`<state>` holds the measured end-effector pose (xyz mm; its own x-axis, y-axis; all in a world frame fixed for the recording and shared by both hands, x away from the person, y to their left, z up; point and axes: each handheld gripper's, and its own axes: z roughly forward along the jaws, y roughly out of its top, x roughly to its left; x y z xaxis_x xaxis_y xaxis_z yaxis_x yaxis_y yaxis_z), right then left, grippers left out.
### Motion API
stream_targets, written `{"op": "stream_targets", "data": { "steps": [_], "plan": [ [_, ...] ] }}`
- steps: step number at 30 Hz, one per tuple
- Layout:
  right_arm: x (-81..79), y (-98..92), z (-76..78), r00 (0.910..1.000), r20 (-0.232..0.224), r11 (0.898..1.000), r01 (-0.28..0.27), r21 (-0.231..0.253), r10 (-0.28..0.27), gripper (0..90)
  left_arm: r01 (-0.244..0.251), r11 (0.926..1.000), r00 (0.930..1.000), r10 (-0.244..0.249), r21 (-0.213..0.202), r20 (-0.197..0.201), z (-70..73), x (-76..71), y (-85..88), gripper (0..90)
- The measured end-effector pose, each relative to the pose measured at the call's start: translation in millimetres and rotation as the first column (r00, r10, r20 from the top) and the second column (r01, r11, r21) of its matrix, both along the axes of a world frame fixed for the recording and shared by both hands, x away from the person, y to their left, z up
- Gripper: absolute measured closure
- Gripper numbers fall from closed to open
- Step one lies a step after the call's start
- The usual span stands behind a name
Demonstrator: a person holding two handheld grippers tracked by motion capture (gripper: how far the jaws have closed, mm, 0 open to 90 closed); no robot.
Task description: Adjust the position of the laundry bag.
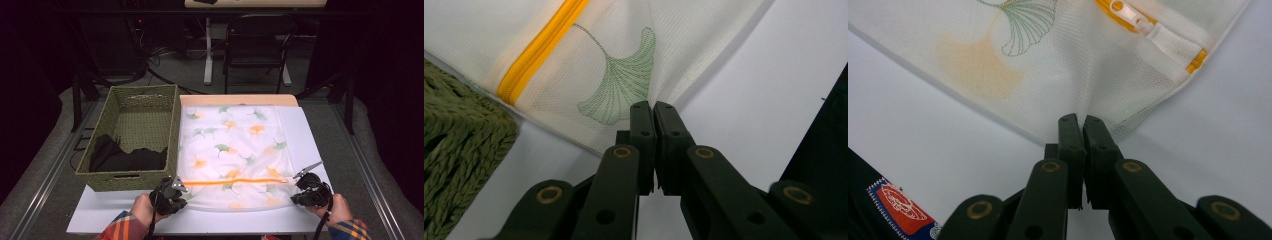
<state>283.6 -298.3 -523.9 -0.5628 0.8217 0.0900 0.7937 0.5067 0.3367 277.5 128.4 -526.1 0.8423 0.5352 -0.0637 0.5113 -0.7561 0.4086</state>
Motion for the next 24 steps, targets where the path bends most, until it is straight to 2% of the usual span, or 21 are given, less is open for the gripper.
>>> {"op": "stream_targets", "data": {
  "steps": [8,10,11,13,15,17,18,19,20,21,22,24],
  "plan": [
    [-3.4,-5.6,0.9,0.9999,-0.008,1.000,0.010,0.007,-0.010,88.2,0.014,0.9999,0.9999,-0.014,-0.007,-0.010,-0.1,-1.6,-2.1,87.1],
    [-3.4,-7.5,-0.1,1.0000,-0.007,1.000,0.003,0.003,-0.003,86.9,0.027,0.9996,0.9996,-0.027,-0.003,-0.011,-0.4,-1.1,-2.2,85.0],
    [-3.4,-7.5,-0.8,1.0000,-0.007,1.000,0.002,0.011,-0.002,84.7,0.036,0.9994,0.9990,-0.036,-0.002,-0.027,-0.3,-1.5,-2.3,81.4],
    [-3.4,-7.9,0.7,1.0000,-0.005,1.000,0.007,0.013,-0.007,68.6,0.062,0.9979,0.9977,-0.062,0.018,-0.027,0.8,-1.7,-2.4,67.9],
    [-3.2,-10.0,2.0,1.0000,-0.002,1.000,0.001,0.030,-0.001,61.6,0.070,0.9974,0.9968,-0.069,0.014,-0.040,1.8,-2.4,-1.8,57.9],
    [-3.5,-12.1,3.6,0.9998,0.003,0.999,0.020,0.040,-0.020,49.0,0.076,0.9970,0.9960,-0.075,0.014,-0.048,2.6,-2.9,-1.1,48.8],
    [-3.6,-13.4,3.9,0.9997,0.000,0.998,0.025,0.051,-0.025,44.7,0.082,0.9965,0.9952,-0.082,0.012,-0.054,2.7,-2.8,-1.0,41.5],
    [-3.8,-16.2,4.2,0.9995,0.011,0.998,0.028,0.054,-0.029,33.7,0.083,0.9965,0.9952,-0.083,0.009,-0.053,3.0,-3.0,-1.2,31.2],
    [-3.8,-16.2,4.2,0.9995,0.011,0.998,0.028,0.054,-0.029,33.7,0.083,0.9965,0.9954,-0.082,0.010,-0.050,3.5,-3.2,-1.6,31.2],
    [-4.3,-15.7,4.9,0.9990,0.004,0.997,0.044,0.067,-0.044,28.8,0.088,0.9961,0.9948,-0.088,0.002,-0.052,4.6,-3.5,-3.0,26.0],
    [-4.6,-16.9,5.8,0.9985,0.012,0.995,0.052,0.081,-0.053,20.1,0.087,0.9962,0.9951,-0.087,-0.003,-0.048,5.5,-4.2,-4.1,21.6],
    [-3.9,-18.3,7.2,0.9980,0.029,0.996,0.054,0.069,-0.057,15.6,0.092,0.9957,0.9947,-0.093,-0.007,-0.045,7.1,-5.3,-6.6,16.3]
  ]
}}
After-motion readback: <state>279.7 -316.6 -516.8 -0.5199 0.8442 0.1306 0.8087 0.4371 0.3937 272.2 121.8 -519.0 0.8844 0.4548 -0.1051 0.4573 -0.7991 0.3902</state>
